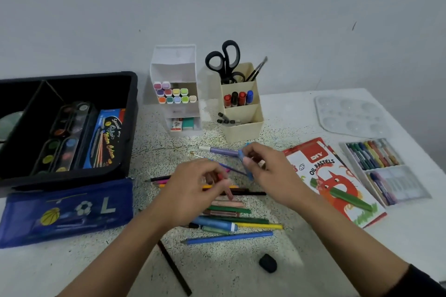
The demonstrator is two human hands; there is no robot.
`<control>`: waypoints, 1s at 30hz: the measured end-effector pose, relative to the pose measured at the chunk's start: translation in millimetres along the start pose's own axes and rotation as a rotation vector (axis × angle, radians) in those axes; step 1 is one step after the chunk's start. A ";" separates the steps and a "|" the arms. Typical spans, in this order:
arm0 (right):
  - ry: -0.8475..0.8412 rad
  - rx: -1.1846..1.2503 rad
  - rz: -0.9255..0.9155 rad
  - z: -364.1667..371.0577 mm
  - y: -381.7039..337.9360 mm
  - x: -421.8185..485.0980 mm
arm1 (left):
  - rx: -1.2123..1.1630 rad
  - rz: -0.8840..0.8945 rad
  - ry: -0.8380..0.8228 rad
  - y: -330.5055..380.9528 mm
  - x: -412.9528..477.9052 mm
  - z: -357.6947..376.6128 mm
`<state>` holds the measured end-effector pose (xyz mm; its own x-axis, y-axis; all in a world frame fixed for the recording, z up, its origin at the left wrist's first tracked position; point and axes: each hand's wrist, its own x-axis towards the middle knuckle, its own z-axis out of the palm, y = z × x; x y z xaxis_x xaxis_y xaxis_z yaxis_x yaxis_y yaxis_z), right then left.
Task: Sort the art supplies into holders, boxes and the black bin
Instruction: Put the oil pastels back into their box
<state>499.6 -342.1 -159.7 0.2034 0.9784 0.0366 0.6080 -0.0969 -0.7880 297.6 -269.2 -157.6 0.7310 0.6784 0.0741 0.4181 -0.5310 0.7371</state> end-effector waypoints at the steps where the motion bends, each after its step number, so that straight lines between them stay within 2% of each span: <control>1: 0.020 0.022 0.006 -7.1 0.7 -2.5 | -0.048 -0.003 0.024 7.3 6.2 0.5; 10: 0.274 0.200 0.048 -89.1 34.6 -45.9 | -0.332 -0.024 0.022 80.6 73.5 59.2; 15: 0.340 0.136 0.117 -142.1 77.4 -70.9 | -0.413 -0.027 -0.044 125.7 105.3 109.8; 18: 0.365 0.079 0.169 -174.4 112.2 -82.6 | -0.380 -0.033 -0.084 151.3 121.0 143.2; 21: 0.340 0.082 0.142 -209.4 149.0 -92.7 | -0.261 -0.001 -0.073 172.8 135.7 177.4; 26: 0.261 0.061 0.151 -249.0 202.1 -99.9 | -0.125 -0.020 -0.072 197.2 151.0 230.5; 30: 0.161 0.013 0.079 -257.4 218.6 -103.0 | -0.006 -0.055 -0.073 202.3 158.5 261.0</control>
<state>809.1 -511.0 -177.6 0.3707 0.9260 0.0717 0.5760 -0.1686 -0.7999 638.8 -401.7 -172.0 0.7441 0.6679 -0.0157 0.4558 -0.4905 0.7428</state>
